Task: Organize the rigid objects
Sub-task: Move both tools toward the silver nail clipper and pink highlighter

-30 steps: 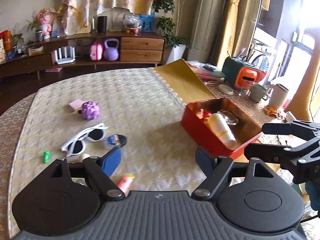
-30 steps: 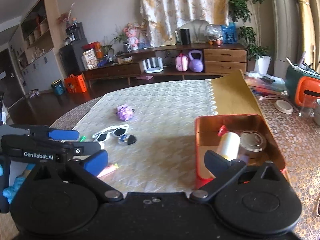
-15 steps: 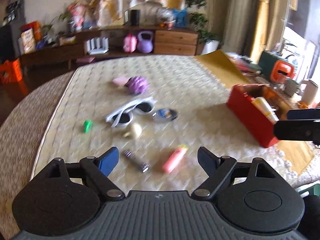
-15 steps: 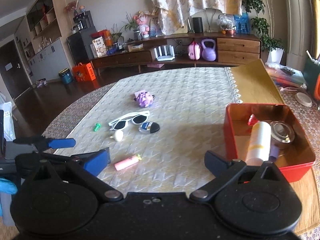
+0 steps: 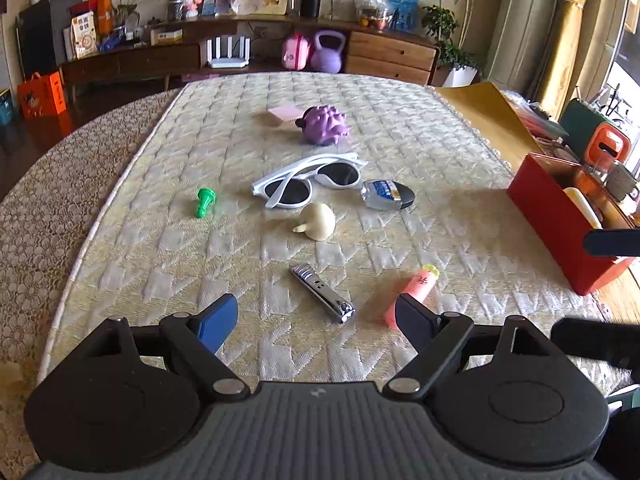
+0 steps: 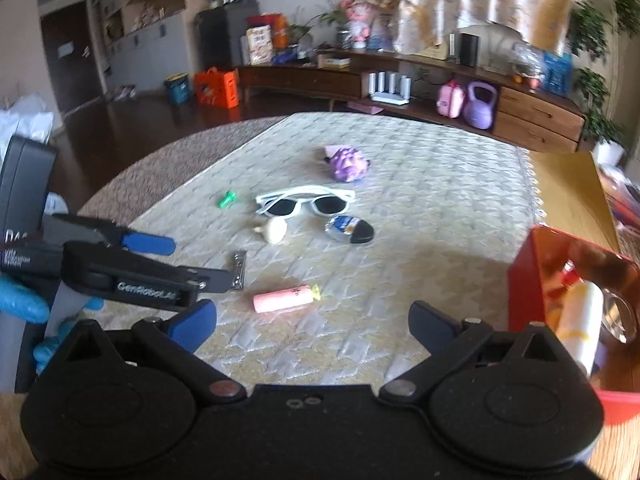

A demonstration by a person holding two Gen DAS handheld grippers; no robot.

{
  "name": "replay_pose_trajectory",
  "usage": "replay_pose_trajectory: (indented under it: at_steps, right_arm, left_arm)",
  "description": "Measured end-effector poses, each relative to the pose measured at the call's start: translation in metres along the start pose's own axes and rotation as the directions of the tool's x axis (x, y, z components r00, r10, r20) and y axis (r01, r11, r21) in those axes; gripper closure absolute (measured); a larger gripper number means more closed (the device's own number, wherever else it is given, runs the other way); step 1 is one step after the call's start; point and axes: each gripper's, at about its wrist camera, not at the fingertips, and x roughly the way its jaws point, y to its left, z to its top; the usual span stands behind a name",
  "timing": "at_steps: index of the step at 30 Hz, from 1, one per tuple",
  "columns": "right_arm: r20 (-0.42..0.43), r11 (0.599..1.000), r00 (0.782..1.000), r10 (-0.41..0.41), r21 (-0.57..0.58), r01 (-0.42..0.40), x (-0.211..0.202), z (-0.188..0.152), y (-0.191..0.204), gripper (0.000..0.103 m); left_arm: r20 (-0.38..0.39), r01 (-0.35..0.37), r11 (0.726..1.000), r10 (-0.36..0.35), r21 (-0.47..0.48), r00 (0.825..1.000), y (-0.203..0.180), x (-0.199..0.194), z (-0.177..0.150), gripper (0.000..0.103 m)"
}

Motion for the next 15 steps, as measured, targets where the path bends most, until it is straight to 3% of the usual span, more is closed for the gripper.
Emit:
replay_pose_trajectory:
  at_steps: [15]
  right_arm:
    - [-0.103,0.976,0.993,0.055,-0.206,-0.076,0.060,0.003,0.009,0.006]
  left_arm:
    - [-0.024,-0.045,0.997,0.044,-0.066,0.999,0.002,0.030,0.002,0.017]
